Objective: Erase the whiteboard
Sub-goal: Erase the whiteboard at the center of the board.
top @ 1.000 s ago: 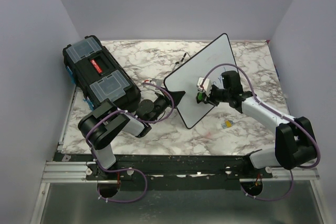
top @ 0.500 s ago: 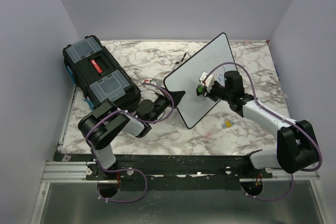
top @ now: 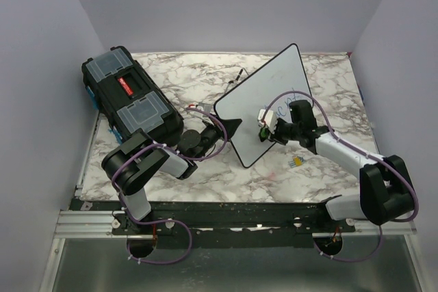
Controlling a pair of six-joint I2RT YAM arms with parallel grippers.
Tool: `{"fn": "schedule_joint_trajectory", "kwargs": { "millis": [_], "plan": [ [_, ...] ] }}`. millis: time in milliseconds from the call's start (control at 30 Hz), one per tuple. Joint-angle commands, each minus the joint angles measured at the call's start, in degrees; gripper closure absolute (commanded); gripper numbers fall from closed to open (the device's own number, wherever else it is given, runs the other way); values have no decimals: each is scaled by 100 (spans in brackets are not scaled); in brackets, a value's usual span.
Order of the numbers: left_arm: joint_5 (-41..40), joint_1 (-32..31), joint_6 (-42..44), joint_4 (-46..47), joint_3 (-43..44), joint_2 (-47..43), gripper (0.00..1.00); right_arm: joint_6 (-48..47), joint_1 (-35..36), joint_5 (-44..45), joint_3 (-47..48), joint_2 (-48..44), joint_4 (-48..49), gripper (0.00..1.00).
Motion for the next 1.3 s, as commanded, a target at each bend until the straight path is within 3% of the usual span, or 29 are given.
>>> {"fn": "schedule_joint_trajectory", "kwargs": {
  "millis": [0,133,333,467,600,800,1000,1133,1267],
  "plan": [
    [862,-215,-307,812,180,-142,100,1007,5,-3,512,36,1060,99],
    [871,-219,-281,780,185,-169,100,1581,-4,313,811,154,1498,99],
    [889,-214,-270,790,188,-185,100,1322,-114,789,546,308,1281,99],
    [919,-213,-294,804,216,-148,100,587,-155,209,288,238,359,99],
    [932,-221,-322,835,244,-85,100,-339,-157,-1162,290,237,-849,99],
    [912,-210,-325,841,231,-82,100,155,-126,-1674,497,248,-418,99],
    [933,-214,-349,816,229,-98,100,2011,-127,-686,659,69,1555,99],
    [949,-217,-329,773,233,-125,100,2276,-146,575,697,53,1786,100],
    [976,-222,-359,819,250,-87,100,2065,-294,977,448,18,1651,99]
  ]
}}
